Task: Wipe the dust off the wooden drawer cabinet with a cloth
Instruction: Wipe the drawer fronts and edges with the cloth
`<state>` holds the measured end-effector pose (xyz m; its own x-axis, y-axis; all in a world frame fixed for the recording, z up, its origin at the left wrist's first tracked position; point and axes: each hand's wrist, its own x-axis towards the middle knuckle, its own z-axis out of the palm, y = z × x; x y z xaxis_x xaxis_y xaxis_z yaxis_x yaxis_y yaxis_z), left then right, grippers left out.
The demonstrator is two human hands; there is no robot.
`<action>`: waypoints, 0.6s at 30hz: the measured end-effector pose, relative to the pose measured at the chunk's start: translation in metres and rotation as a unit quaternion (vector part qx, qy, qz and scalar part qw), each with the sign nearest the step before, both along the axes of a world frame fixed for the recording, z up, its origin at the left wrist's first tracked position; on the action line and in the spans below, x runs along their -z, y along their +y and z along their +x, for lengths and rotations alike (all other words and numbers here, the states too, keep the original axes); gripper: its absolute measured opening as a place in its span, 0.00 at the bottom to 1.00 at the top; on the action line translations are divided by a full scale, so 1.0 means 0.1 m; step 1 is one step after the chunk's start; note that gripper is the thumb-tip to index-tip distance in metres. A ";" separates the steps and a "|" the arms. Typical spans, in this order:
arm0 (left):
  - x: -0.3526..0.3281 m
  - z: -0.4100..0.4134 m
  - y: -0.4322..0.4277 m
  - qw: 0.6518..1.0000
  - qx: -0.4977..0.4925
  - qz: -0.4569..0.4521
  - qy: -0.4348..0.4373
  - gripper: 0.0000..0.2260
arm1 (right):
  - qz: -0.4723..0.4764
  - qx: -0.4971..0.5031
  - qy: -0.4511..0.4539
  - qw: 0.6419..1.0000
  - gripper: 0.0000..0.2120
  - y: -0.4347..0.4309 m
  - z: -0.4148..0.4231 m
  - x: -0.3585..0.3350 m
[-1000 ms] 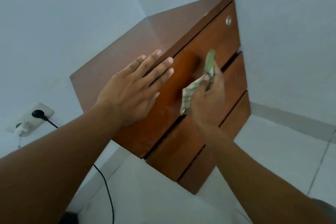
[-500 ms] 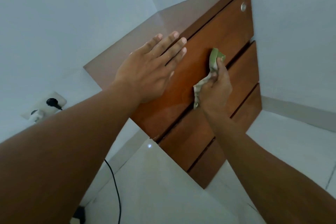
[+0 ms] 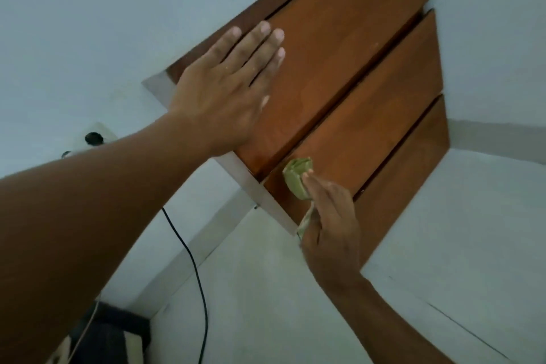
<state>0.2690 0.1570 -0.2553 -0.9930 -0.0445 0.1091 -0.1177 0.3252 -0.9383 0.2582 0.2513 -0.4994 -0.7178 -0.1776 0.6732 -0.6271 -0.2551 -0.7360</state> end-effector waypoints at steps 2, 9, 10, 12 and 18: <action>0.07 0.20 -0.02 1.000 0.004 -0.004 -0.018 0.28 | -0.024 0.040 -0.033 0.998 0.21 0.00 -0.10 -0.16; 0.27 0.60 -0.05 0.996 0.057 0.053 0.050 0.27 | 0.097 -0.032 0.156 0.982 0.27 -0.49 -0.12 -0.43; 0.32 0.63 -0.05 0.995 0.057 0.057 0.057 0.27 | 0.106 -0.021 0.147 0.983 0.27 -0.52 -0.19 -0.42; 0.41 0.64 -0.05 0.993 0.052 0.072 0.075 0.27 | 0.108 -0.001 0.112 0.988 0.27 -0.57 -0.39 -0.49; 0.69 0.54 -0.01 0.989 0.014 0.080 0.126 0.29 | 0.033 0.009 -0.129 0.991 0.22 -0.57 -1.55 -0.74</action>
